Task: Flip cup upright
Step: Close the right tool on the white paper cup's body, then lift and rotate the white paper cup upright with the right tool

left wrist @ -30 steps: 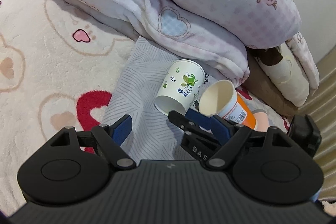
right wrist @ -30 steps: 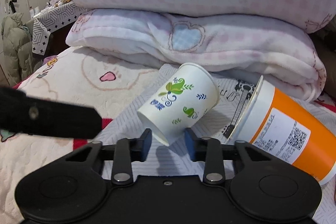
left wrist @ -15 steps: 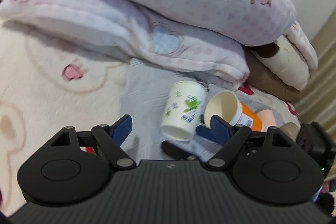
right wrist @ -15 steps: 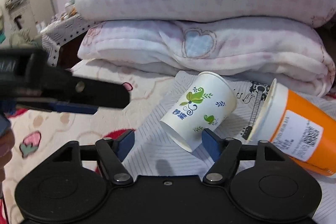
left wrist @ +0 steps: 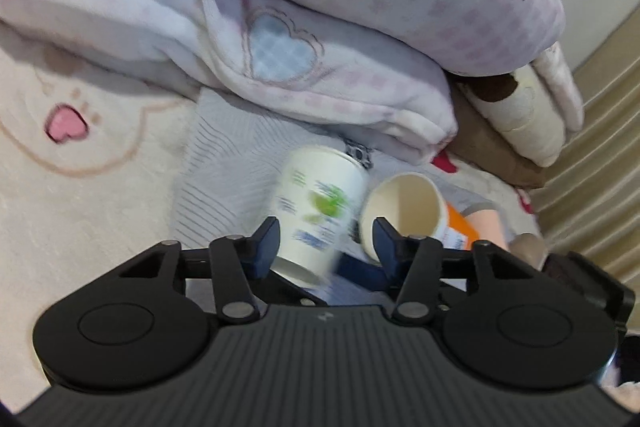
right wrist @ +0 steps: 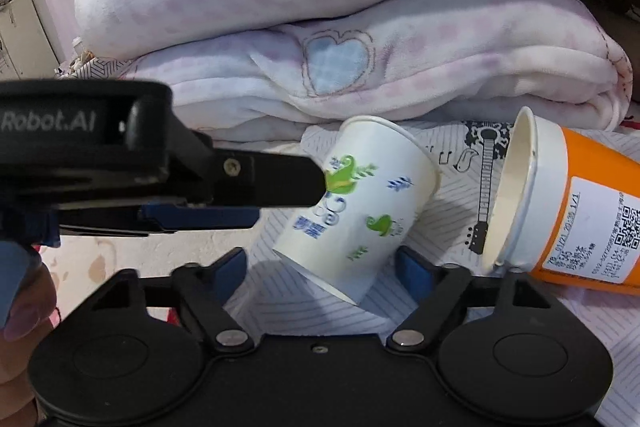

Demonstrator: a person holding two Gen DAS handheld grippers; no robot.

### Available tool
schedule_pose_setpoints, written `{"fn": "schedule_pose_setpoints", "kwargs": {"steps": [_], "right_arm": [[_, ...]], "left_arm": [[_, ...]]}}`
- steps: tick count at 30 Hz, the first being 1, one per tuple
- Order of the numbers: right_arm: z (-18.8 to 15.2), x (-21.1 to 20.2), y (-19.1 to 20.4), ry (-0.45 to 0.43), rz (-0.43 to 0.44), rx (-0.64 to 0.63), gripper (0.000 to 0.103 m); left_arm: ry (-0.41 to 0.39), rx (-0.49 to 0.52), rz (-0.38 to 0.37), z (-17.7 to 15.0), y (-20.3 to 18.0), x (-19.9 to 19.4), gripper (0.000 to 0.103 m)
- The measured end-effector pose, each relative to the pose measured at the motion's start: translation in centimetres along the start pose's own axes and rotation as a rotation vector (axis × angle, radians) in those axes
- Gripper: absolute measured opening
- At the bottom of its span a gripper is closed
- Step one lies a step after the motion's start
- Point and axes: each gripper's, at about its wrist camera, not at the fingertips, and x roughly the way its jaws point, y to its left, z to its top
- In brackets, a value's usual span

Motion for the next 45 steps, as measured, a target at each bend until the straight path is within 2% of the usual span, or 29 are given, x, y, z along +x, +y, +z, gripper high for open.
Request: {"fn": "schedule_pose_setpoints", "kwargs": {"steps": [5, 8, 12, 14, 16, 19, 24, 27, 31, 35, 45], "right_arm": [[-0.4, -0.8, 0.0, 0.009, 0.004, -0.026, 0.051], [-0.3, -1.0, -0.4, 0.007, 0.024, -0.029, 0.050], [-0.3, -1.3, -0.4, -0.007, 0.042, -0.071, 0.054], [-0.4, -1.3, -0.3, -0.008, 0.033, -0.083, 0.073], [-0.3, -1.1, -0.4, -0.021, 0.046, -0.089, 0.079], [-0.4, -0.7, -0.4, -0.028, 0.061, -0.107, 0.081], [-0.3, -1.0, -0.2, -0.039, 0.059, -0.116, 0.081], [-0.3, -1.4, 0.0, -0.024, 0.064, -0.137, 0.081], [-1.1, -2.5, 0.1, -0.005, 0.076, -0.156, 0.075], [-2.1, -4.3, -0.3, 0.024, 0.088, -0.165, 0.070], [-5.5, -10.3, -2.2, 0.089, 0.080, -0.182, 0.069]], "left_arm": [[0.020, 0.036, 0.049, 0.7, -0.5, 0.4, 0.043], [0.028, 0.029, 0.068, 0.7, -0.3, 0.4, 0.044], [0.039, 0.032, 0.124, 0.9, 0.5, 1.5, 0.045], [0.040, 0.042, 0.097, 1.0, 0.6, 1.7, 0.044], [0.040, 0.045, 0.089, 1.0, 0.7, 1.9, 0.045], [0.040, 0.035, 0.084, 0.6, 0.6, 1.9, 0.045], [0.090, 0.003, 0.083, 0.3, 0.0, 1.5, 0.045], [0.103, 0.008, 0.111, -0.5, -0.8, 0.9, 0.045], [0.127, 0.015, 0.142, -1.7, -2.0, 0.0, 0.044], [0.148, 0.011, 0.150, -3.5, -3.4, -0.8, 0.044], [0.230, 0.019, 0.132, -8.2, -8.5, -1.7, 0.045]]}}
